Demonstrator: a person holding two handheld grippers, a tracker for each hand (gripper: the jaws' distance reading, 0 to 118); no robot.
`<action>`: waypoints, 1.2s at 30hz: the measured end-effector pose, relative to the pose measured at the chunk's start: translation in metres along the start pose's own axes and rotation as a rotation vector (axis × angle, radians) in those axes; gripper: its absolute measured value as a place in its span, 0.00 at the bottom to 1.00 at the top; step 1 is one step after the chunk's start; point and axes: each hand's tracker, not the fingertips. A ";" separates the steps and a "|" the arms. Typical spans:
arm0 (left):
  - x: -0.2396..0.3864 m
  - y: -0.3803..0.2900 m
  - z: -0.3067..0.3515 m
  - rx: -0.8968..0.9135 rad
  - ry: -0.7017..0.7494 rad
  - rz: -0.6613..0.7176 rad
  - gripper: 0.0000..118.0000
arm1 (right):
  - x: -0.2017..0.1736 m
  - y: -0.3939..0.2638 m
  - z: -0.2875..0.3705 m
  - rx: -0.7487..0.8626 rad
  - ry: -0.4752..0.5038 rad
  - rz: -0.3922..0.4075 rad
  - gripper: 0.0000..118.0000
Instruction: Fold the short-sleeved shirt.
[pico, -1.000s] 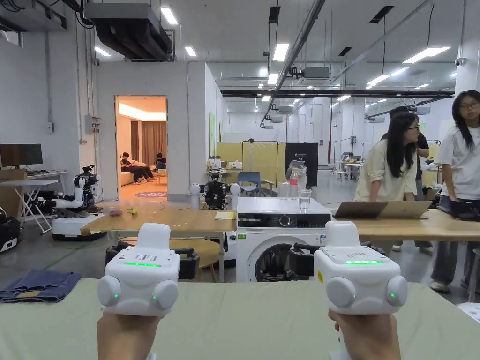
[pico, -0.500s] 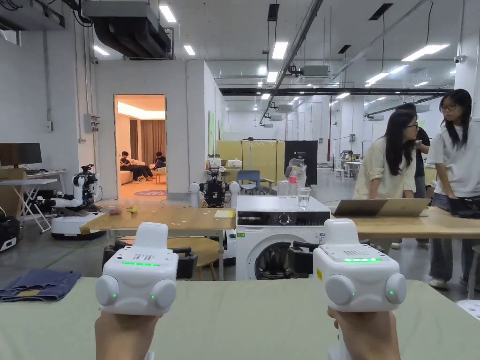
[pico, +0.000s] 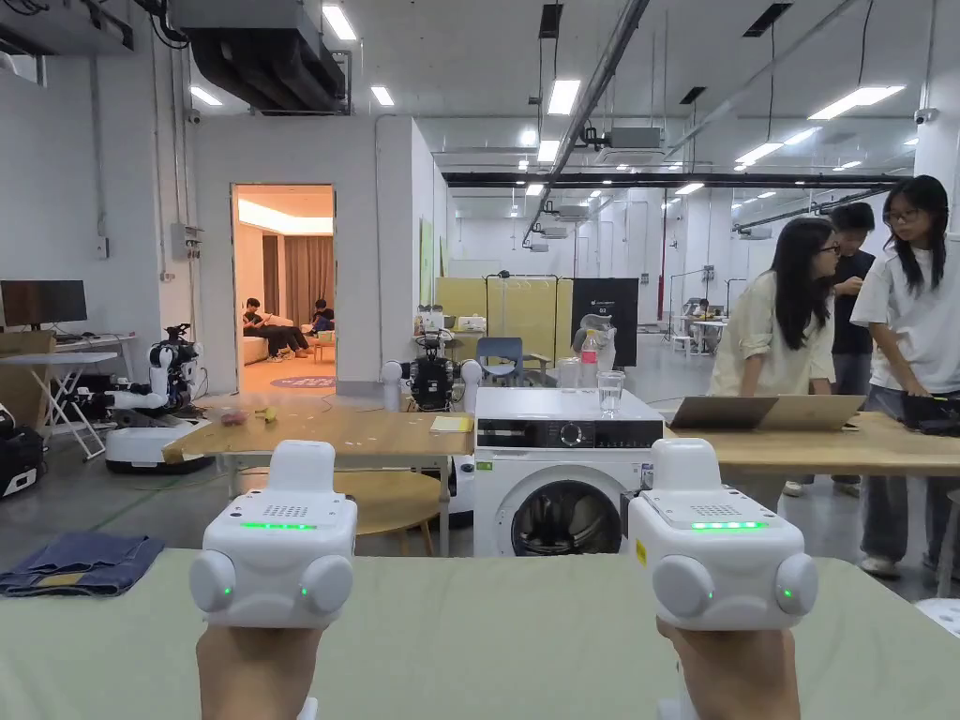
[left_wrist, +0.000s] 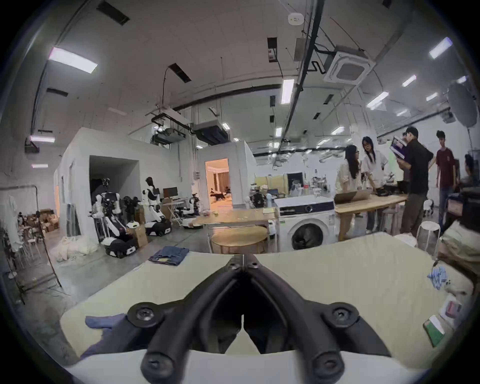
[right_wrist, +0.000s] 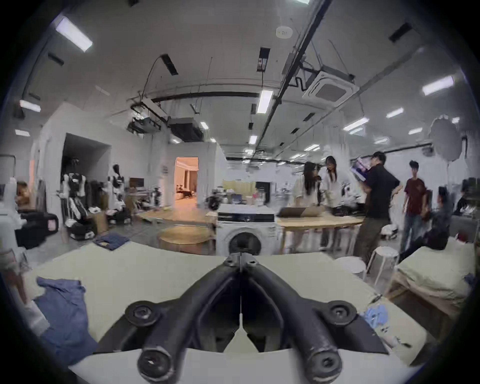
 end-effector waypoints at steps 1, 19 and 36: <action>-0.001 0.002 -0.002 -0.004 0.024 -0.023 0.00 | -0.005 -0.003 0.000 0.003 -0.019 0.022 0.00; -0.319 -0.073 0.096 -0.242 0.636 -0.107 0.00 | -0.335 -0.033 -0.001 -0.050 0.568 -0.003 0.00; -0.291 -0.251 -0.099 -1.059 0.117 0.170 0.78 | -0.399 -0.152 -0.101 -0.200 0.577 0.187 0.00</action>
